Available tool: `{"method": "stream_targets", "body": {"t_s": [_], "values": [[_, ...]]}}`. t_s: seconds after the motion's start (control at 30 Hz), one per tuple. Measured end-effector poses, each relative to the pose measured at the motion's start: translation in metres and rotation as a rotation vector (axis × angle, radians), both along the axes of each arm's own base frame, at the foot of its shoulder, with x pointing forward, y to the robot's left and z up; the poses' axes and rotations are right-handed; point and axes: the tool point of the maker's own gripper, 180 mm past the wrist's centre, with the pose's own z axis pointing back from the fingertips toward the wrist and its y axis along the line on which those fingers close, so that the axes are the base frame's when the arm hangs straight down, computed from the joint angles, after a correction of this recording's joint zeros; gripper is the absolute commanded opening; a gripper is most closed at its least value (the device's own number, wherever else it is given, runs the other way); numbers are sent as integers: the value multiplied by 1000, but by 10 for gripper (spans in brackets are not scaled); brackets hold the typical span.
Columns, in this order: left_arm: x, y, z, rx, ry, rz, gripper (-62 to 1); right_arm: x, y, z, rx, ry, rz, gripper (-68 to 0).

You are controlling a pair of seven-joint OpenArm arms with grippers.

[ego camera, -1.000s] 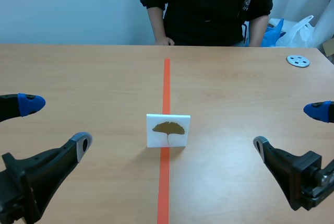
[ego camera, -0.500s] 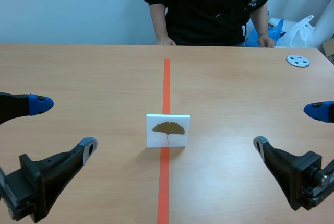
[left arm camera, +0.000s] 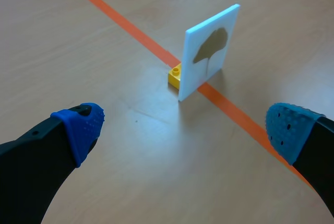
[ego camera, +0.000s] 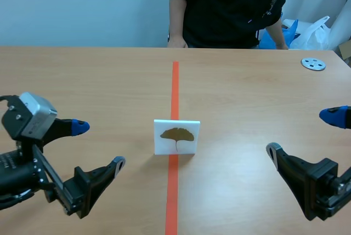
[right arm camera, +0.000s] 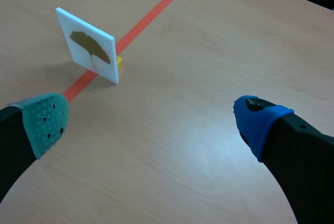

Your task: Sort the leaf by its shape. The table is split by an orange tape line. A compound leaf with several leaflets goes to the left side, a simple leaf with one blade goes to the right side. Return to the home posture when a red brick is placed on the table.

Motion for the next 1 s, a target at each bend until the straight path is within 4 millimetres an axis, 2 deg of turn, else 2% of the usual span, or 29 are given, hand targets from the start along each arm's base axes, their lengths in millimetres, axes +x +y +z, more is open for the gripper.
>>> {"method": "stream_targets", "body": {"t_s": [0.17,0.5,0.7,0.8,1.0], "values": [[12,-22,-22,-13,2,-50,14,0,0,0,0,0,0,4],[33,-89,-31,-66,-59,-182,14,0,0,0,0,0,0,4],[60,-102,-39,-53,-97,-159,14,0,0,0,1,0,0,4],[61,-112,-44,-47,-97,-184,14,0,0,0,0,0,0,4],[47,-128,-62,-9,-84,-244,14,0,0,0,1,0,0,4]]}}
